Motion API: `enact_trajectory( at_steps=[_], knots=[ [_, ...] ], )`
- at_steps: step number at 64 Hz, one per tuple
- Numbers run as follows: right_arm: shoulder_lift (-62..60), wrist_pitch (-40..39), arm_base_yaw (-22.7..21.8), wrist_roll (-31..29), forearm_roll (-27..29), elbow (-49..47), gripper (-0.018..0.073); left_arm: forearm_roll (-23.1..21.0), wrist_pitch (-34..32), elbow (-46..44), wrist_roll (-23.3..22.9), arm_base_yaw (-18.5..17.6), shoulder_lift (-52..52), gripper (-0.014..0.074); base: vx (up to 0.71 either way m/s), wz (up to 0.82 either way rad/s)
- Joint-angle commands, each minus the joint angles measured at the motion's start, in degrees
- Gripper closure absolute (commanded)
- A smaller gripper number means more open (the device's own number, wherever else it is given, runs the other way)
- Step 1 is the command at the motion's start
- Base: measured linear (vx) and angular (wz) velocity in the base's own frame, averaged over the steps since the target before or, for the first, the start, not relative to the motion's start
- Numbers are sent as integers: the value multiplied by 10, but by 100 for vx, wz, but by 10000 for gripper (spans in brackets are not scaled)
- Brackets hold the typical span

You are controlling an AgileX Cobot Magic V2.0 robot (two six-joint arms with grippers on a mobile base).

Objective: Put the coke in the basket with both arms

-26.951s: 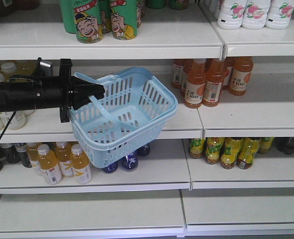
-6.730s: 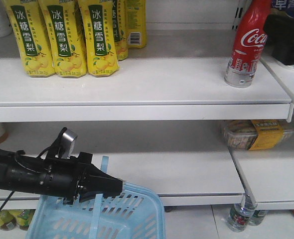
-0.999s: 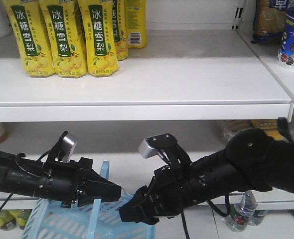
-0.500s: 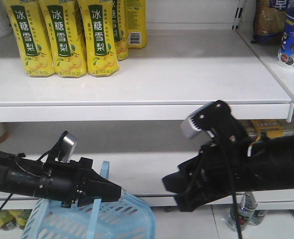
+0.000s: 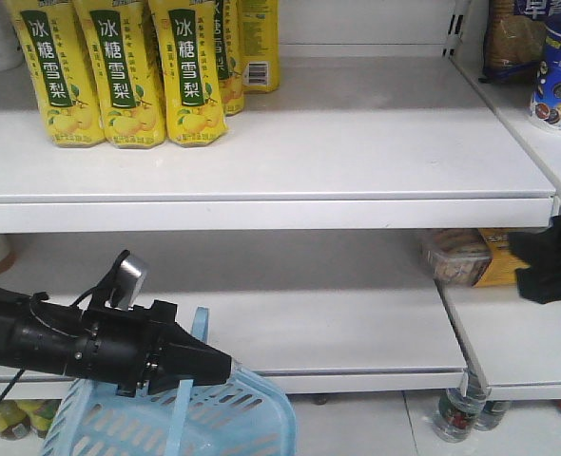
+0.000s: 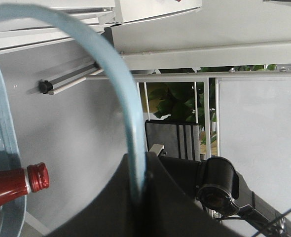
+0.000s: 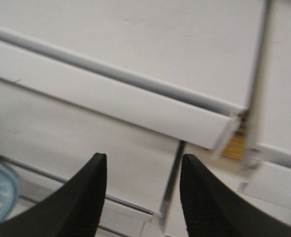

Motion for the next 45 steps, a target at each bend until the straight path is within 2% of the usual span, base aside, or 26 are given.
enact_trajectory(
  at_steps=[1, 8, 14, 25, 33, 45],
  knots=[
    [-24, -49, -60, -2, -20, -15, 212, -55, 51, -15, 7, -1, -27, 603, 0, 0],
    [-41, -58, -119, 0, -23, -15, 212, -55, 51, -15, 7, -1, -27, 603, 0, 0],
    [-61, -69, -143, 0, -19, -15, 212, -55, 51, -15, 7, -1, -27, 603, 0, 0],
    [-102, -82, -145, -9, -20, 5, 212, -55, 51, -15, 7, -1, -27, 603, 0, 0],
    [-153, -131, -145, -3, -18, 82, 212, -55, 51, -15, 7, -1, -27, 603, 0, 0],
    [-257, -184, -145, -29, -19, 197, 212, -55, 51, -15, 7, -1, -27, 603, 0, 0]
  ],
)
